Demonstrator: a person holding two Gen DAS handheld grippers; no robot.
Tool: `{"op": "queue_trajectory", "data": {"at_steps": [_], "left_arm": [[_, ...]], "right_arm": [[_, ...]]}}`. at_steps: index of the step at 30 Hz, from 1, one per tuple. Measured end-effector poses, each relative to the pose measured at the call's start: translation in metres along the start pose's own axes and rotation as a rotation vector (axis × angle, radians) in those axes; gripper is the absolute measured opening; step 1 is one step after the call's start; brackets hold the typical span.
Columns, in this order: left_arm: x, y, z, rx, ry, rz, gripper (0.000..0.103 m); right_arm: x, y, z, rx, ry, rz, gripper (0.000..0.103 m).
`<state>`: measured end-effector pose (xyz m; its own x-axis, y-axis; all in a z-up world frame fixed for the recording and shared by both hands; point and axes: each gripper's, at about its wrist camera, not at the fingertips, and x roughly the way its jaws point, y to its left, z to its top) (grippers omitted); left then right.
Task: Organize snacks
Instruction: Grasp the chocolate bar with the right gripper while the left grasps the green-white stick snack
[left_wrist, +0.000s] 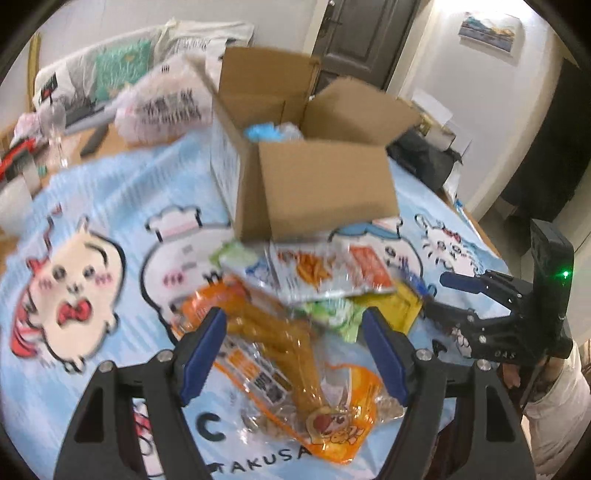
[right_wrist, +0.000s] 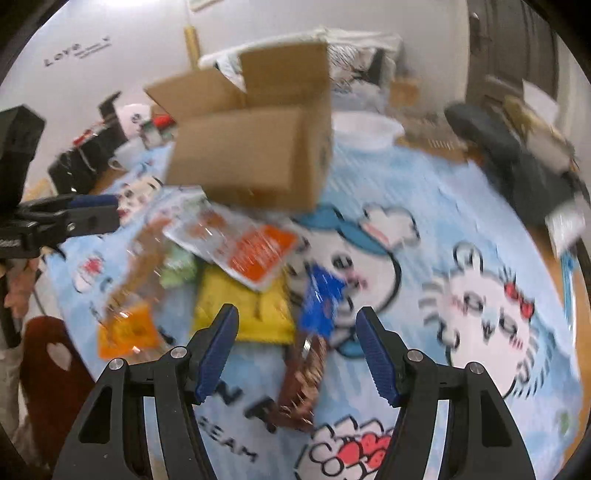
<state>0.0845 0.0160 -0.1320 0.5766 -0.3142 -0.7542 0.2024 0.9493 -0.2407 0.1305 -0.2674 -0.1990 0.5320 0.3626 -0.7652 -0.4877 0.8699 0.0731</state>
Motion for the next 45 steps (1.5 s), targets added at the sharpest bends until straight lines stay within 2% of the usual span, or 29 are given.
{"op": "queue_trajectory", "data": {"at_steps": [4,6,8,9,13,20,21,22,24,26,29,32,41,45], "left_arm": [[0.011,-0.016,-0.006,0.024,0.024,-0.042,0.073],[0.014,-0.027,-0.006,0.051,0.036,-0.065,0.073],[0.018,-0.036,-0.006,0.070,0.055,-0.083,0.070],[0.019,-0.038,-0.007,0.070,0.063,-0.078,0.069],[0.027,-0.035,-0.003,0.037,0.075,0.048,0.069],[0.049,-0.039,0.012,0.000,0.072,0.103,0.068],[0.051,-0.039,0.014,0.001,0.072,0.111,0.066],[0.055,-0.040,0.015,0.002,0.079,0.124,0.059],[0.060,-0.040,0.015,0.002,0.083,0.157,0.058],[0.066,-0.041,0.013,0.024,0.083,0.205,0.052],[0.063,-0.028,0.006,0.006,0.080,0.204,0.043],[0.054,-0.018,0.001,-0.006,0.073,0.189,0.039],[0.009,-0.013,-0.009,0.068,0.024,0.169,0.034],[-0.005,-0.004,-0.011,0.104,0.058,0.176,0.032]], "right_arm": [[0.012,-0.007,-0.009,0.010,0.028,-0.028,0.043],[0.018,-0.009,-0.013,0.008,0.042,-0.037,0.038],[0.019,-0.009,-0.014,-0.003,0.023,-0.035,0.029],[0.018,-0.009,-0.014,-0.012,0.013,-0.045,0.016],[0.015,-0.014,-0.019,0.005,-0.032,-0.049,0.015],[0.012,-0.021,-0.024,0.016,-0.064,-0.014,0.015],[0.013,-0.021,-0.024,0.015,-0.066,-0.013,0.015],[0.013,-0.020,-0.025,0.015,-0.067,-0.012,0.015],[0.012,-0.020,-0.026,0.014,-0.070,-0.012,0.015],[0.012,-0.020,-0.026,0.014,-0.070,-0.013,0.015],[0.011,-0.020,-0.027,0.011,-0.072,-0.017,0.015],[0.011,-0.019,-0.027,0.008,-0.073,-0.020,0.015],[0.011,-0.019,-0.027,0.010,-0.074,-0.018,0.015],[0.011,-0.019,-0.027,0.012,-0.073,-0.017,0.015]]}}
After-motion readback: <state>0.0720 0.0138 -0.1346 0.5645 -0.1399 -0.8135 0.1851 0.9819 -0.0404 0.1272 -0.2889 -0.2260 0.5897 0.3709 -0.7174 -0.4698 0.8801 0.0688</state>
